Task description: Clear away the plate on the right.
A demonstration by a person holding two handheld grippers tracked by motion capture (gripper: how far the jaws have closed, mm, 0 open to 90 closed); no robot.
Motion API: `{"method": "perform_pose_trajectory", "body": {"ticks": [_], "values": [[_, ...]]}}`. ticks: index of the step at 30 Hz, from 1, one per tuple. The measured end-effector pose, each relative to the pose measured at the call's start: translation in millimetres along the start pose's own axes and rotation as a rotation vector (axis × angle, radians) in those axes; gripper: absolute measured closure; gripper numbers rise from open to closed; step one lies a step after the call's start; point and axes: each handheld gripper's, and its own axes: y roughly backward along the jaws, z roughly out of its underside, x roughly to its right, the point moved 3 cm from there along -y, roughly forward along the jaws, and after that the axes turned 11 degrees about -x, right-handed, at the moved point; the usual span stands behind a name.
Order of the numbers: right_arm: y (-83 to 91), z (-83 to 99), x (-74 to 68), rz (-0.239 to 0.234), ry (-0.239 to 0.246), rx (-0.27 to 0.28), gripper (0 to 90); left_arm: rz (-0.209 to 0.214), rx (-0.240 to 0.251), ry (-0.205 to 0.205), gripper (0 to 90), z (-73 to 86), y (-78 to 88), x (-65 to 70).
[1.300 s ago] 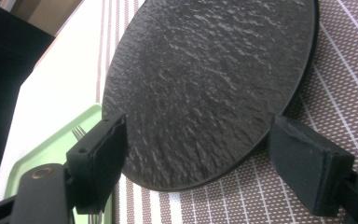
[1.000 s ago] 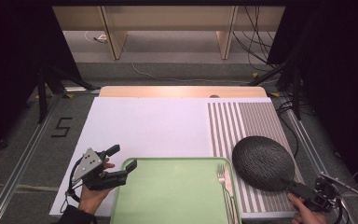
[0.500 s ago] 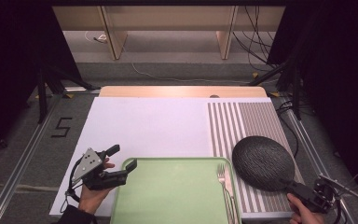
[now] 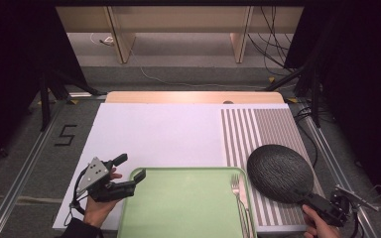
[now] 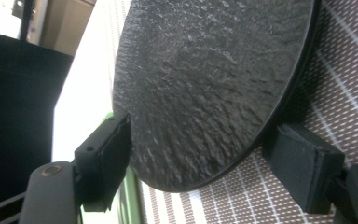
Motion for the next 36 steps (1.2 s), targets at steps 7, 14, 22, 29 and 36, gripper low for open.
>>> {"method": "perform_pose_trajectory", "body": {"ticks": [7,14,22,29,36], "values": [[-3.4,2.0,1.5,-0.044,-0.043,0.002,27.0,-0.001,-0.001,-0.001,15.8,0.0,-0.1,0.0],[-9.2,3.8,2.5,-0.099,-0.099,0.022,32.4,-0.002,-0.001,-0.003,15.8,0.0,0.0,0.1],[-12.9,4.2,8.4,-0.161,-0.177,0.069,41.2,-0.002,-0.002,-0.004,15.8,0.1,-0.2,0.4],[-14.5,3.4,12.4,-0.19,-0.211,0.088,45.8,-0.002,-0.003,-0.005,15.8,0.2,-0.6,0.5],[-16.7,2.2,14.7,-0.221,-0.254,0.097,49.2,-0.002,-0.004,-0.006,15.8,0.3,-0.7,0.5]]}}
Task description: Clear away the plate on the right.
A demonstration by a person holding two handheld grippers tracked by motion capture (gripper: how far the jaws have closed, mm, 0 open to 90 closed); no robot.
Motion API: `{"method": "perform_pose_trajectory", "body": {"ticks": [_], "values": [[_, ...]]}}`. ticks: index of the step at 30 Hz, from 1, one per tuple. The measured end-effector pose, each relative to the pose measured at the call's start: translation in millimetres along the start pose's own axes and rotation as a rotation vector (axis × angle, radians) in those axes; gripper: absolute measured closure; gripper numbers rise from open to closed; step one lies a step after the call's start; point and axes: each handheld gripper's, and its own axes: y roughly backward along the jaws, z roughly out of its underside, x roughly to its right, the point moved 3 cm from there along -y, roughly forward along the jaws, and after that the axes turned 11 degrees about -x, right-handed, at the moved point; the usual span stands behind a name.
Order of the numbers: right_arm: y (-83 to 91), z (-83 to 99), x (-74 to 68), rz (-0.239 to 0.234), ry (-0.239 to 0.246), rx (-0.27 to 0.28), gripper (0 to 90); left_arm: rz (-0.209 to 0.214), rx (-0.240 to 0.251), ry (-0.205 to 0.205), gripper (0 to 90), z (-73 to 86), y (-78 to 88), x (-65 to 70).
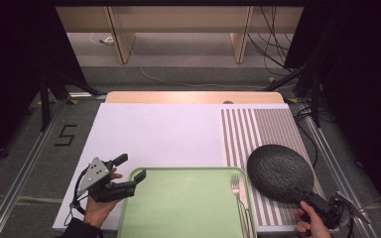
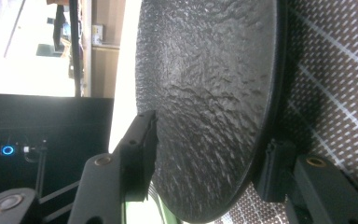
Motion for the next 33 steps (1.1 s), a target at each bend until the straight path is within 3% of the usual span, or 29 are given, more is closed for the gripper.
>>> {"method": "perform_pose_trajectory", "body": {"ticks": [3,7,12,16,18,26,33], "values": [[-0.5,-0.1,1.8,-0.001,0.001,0.009,51.6,0.001,-0.003,0.0,15.8,0.1,-0.2,0.0],[-0.3,0.8,4.0,0.019,-0.023,0.018,61.6,0.002,-0.003,0.0,15.9,0.1,-0.3,0.0],[-0.4,2.0,4.9,0.053,-0.006,0.021,67.9,0.006,-0.002,0.001,15.9,0.0,-0.4,0.0],[-0.3,3.2,6.4,0.067,-0.032,0.025,75.8,0.008,-0.002,0.0,15.9,0.0,-0.5,0.3],[0.3,3.6,6.3,0.074,-0.018,0.027,79.0,0.008,-0.003,-0.001,15.9,0.1,-0.7,0.2],[3.7,2.7,6.6,0.01,-0.026,0.064,84.2,0.008,-0.004,-0.001,16.0,0.1,-0.9,0.1],[5.0,2.1,8.0,-0.002,-0.048,0.071,85.8,0.007,-0.003,-0.002,16.0,0.0,-0.7,0.0]]}}
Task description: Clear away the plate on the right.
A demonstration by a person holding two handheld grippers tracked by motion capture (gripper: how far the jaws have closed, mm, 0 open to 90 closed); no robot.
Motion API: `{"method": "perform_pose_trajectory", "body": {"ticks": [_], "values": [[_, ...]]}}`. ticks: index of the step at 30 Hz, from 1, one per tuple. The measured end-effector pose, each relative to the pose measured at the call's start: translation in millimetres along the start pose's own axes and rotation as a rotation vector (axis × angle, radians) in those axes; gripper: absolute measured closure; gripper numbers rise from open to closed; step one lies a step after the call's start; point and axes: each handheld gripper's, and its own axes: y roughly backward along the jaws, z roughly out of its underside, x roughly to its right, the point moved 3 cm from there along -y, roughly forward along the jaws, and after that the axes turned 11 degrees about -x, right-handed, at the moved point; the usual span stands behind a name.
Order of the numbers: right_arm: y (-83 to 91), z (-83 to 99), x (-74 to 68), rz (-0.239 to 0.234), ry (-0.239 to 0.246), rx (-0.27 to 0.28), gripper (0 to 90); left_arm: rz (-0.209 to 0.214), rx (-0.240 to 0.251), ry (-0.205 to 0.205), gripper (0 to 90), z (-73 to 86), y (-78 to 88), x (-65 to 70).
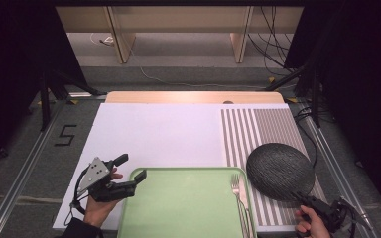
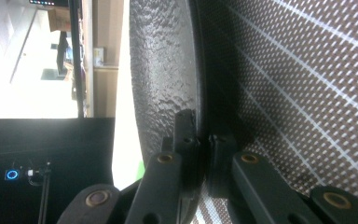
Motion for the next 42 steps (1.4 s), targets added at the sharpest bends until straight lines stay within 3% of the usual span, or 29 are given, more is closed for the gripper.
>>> {"method": "perform_pose_trajectory", "body": {"ticks": [11,26,36,42], "values": [[2.7,-2.0,0.4,0.007,0.004,0.027,86.2,0.001,0.001,-0.001,16.0,-0.2,0.4,0.2],[6.2,-2.8,-4.7,-0.07,0.004,0.05,86.3,0.001,0.003,-0.002,16.0,-0.4,0.5,0.5],[4.3,2.9,-11.5,-0.13,0.008,0.026,86.3,0.0,0.004,-0.001,16.0,-0.4,0.6,0.3],[0.3,9.7,-16.9,-0.147,0.049,0.007,86.3,0.0,0.005,0.001,16.0,-0.4,0.7,0.1]]}}
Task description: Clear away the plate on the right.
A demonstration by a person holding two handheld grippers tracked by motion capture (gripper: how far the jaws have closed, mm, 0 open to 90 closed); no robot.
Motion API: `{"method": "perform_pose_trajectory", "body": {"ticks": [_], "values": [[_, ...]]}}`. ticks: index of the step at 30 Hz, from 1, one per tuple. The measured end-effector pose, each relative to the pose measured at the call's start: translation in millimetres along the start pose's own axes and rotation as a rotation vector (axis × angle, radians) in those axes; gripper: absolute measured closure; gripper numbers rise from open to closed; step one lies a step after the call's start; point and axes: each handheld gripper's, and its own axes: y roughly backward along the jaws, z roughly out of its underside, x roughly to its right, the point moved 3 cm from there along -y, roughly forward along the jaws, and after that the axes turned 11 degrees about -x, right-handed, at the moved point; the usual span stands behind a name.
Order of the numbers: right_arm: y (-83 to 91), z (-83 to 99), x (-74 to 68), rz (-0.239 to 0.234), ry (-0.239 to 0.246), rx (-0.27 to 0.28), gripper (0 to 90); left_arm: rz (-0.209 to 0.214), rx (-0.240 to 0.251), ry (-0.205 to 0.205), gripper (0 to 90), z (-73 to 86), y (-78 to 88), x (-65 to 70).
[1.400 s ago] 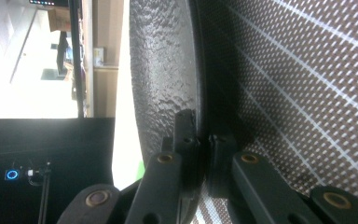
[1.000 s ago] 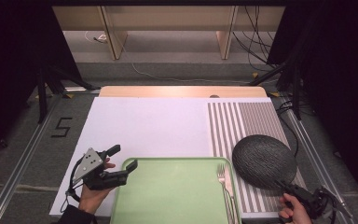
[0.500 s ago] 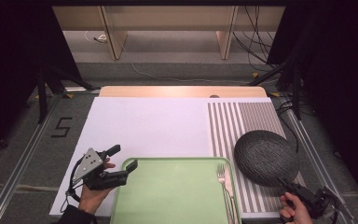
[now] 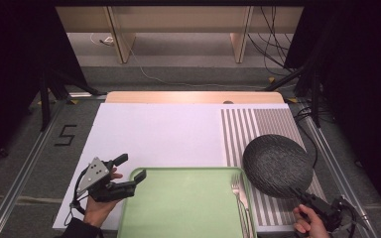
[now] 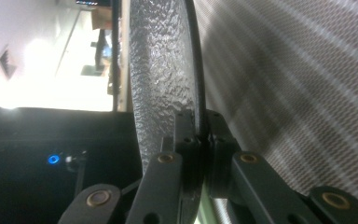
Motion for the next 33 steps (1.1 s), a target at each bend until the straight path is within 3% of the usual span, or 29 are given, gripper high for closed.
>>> {"method": "perform_pose_trajectory", "body": {"ticks": [5,17,33], "values": [[-4.3,6.5,-5.1,-0.026,0.002,-0.031,86.3,0.0,0.0,0.0,16.0,0.0,0.0,0.0],[-15.3,19.0,-13.7,-0.028,0.057,-0.079,86.3,-0.001,0.001,0.003,16.0,0.1,0.0,-0.4],[-28.8,34.2,-20.6,-0.052,0.081,-0.157,86.3,-0.001,0.0,0.003,16.0,0.2,-0.1,-0.6]]}}
